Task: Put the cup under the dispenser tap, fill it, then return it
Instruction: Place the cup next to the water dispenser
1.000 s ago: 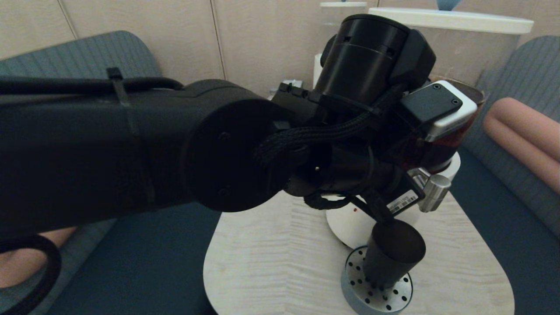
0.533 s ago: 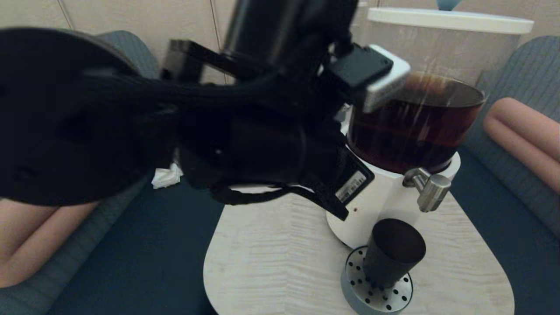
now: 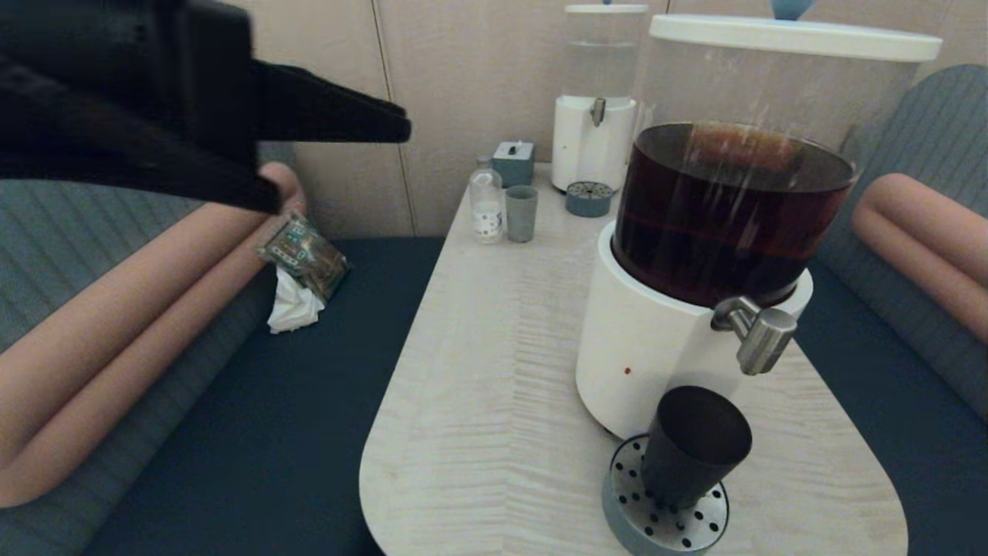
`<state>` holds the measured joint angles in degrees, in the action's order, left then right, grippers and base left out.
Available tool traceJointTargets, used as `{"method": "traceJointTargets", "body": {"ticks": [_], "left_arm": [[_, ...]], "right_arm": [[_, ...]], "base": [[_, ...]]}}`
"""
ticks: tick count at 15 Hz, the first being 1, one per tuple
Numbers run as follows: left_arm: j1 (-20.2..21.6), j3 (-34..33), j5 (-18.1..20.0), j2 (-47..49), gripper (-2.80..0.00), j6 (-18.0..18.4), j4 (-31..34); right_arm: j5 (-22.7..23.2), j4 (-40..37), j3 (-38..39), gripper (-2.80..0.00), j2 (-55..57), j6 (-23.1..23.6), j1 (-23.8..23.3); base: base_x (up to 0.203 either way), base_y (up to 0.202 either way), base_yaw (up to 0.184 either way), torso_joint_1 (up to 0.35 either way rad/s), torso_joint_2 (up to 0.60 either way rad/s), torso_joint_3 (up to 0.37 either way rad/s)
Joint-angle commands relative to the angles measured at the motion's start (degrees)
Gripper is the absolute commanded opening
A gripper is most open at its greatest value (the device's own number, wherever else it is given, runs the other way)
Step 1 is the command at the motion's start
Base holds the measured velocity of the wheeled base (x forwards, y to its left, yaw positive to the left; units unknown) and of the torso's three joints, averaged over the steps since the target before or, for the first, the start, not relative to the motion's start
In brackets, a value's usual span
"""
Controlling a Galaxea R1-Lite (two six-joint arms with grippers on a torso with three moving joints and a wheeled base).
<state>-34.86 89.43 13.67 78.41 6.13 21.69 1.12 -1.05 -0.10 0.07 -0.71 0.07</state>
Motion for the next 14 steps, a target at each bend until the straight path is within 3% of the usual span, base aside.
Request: {"method": "traceJointTargets", "body": {"ticks": [1, 4, 7, 9, 14], "left_arm": [[4.9, -10.2, 9.1, -8.6, -2.80, -0.4, -2.4], [6.9, -28.2, 14.5, -11.3, -2.80, -1.3, -18.9], [7.8, -39.7, 19.0, -8.4, -2.80, -2.9, -40.4], [8.2, -45.0, 20.1, -4.9, -2.80, -3.8, -48.6], [8.3, -53.8, 22.6, 1.6, -2.80, -6.2, -61.6]], "right_arm": [[0.0, 0.0, 0.0, -2.80, 0.0, 0.0, 0.0], [0.0, 0.0, 0.0, -2.80, 0.0, 0.0, 0.0], [0.0, 0.0, 0.0, -2.80, 0.0, 0.0, 0.0], [0.0, 0.0, 0.0, -2.80, 0.0, 0.0, 0.0], [0.0, 0.0, 0.0, -2.80, 0.0, 0.0, 0.0]], "base": [[0.000, 0.000, 0.000, 0.000, 0.00, 0.000], [0.000, 0.000, 0.000, 0.000, 0.00, 0.000], [0.000, 0.000, 0.000, 0.000, 0.00, 0.000], [0.000, 0.000, 0.000, 0.000, 0.00, 0.000], [0.000, 0.000, 0.000, 0.000, 0.00, 0.000]]}}
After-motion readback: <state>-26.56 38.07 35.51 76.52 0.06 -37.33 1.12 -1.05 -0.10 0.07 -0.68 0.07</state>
